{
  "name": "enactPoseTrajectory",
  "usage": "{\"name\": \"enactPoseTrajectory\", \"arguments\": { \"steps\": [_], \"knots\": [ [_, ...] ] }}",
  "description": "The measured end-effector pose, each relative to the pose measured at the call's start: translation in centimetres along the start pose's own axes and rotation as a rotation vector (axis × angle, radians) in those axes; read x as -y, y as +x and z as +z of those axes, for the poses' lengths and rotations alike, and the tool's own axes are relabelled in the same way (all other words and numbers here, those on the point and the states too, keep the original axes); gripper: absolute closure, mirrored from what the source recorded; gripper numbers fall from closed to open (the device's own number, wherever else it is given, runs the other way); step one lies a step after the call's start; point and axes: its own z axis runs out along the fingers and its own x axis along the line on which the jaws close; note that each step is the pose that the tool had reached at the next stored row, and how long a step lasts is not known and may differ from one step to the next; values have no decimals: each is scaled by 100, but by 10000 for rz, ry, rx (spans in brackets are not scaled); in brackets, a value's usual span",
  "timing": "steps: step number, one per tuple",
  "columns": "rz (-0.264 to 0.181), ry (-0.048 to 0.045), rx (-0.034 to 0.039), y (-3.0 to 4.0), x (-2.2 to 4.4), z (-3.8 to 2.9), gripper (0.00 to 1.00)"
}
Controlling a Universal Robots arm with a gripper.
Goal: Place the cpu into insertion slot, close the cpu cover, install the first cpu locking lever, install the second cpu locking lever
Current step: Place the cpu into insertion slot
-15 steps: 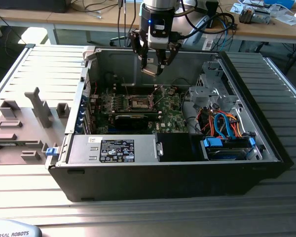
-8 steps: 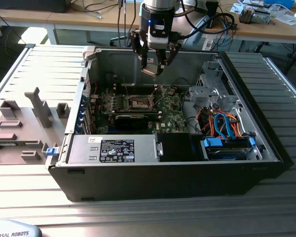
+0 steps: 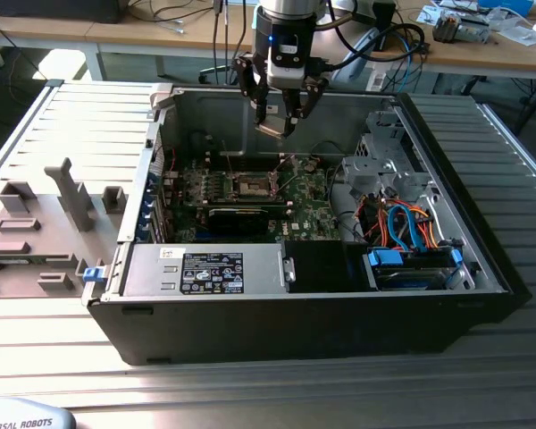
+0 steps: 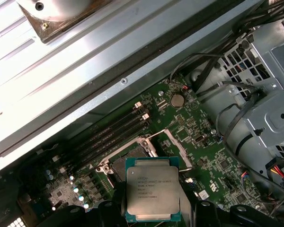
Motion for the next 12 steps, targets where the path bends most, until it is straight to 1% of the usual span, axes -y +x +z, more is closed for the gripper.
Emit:
{"name": "enactPoseTrajectory", "arguments": {
  "steps": [12],
  "knots": [
    [129, 12, 11, 0, 0, 1, 46]
  ]
}}
